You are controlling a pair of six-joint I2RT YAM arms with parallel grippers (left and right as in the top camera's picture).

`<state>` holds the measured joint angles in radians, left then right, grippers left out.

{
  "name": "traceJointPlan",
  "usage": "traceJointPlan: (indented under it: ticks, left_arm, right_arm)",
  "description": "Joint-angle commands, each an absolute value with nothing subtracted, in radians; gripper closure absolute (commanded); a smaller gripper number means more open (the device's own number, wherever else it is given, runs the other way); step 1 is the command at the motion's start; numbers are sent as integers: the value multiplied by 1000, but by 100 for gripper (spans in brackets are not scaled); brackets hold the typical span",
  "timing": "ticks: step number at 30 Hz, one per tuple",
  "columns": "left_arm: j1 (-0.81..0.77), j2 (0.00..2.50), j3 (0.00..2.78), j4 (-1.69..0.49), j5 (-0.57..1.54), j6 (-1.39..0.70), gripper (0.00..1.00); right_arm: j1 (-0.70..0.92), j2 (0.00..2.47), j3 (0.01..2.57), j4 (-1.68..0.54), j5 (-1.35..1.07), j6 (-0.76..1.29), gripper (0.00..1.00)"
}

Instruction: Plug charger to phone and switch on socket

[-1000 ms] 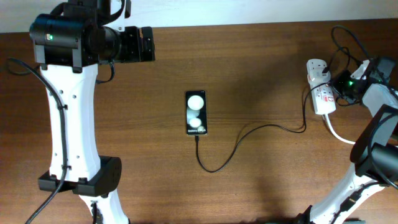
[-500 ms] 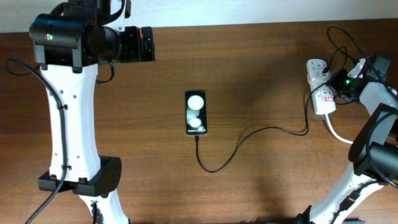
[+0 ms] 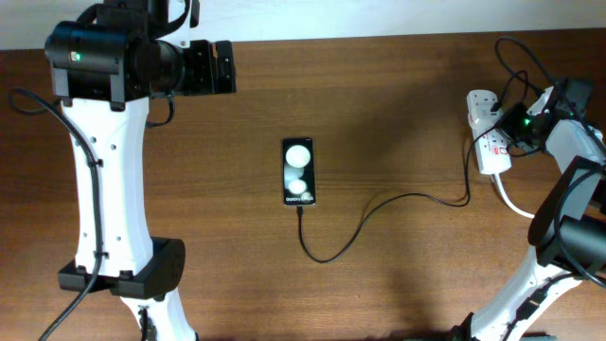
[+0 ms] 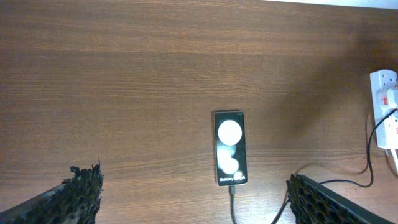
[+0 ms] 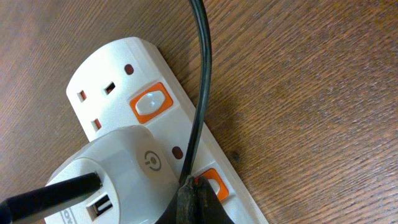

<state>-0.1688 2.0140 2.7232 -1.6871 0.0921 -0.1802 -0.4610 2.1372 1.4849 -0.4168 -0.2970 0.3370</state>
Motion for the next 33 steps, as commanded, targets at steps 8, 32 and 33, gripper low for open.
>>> traceJointPlan:
  ticks: [8, 32, 33]
  left_arm:
    - [-168, 1993, 2731, -1688, 82, -178, 1]
    - [-168, 1993, 2731, -1688, 85, -178, 1]
    - [-168, 1993, 2731, -1688, 85, -178, 1]
  right_arm:
    - [-364, 2185, 1449, -476, -365, 357, 96]
    - [-577, 1814, 1452, -612, -445, 340, 96]
    - [-577, 1771, 1452, -625, -445, 325, 96]
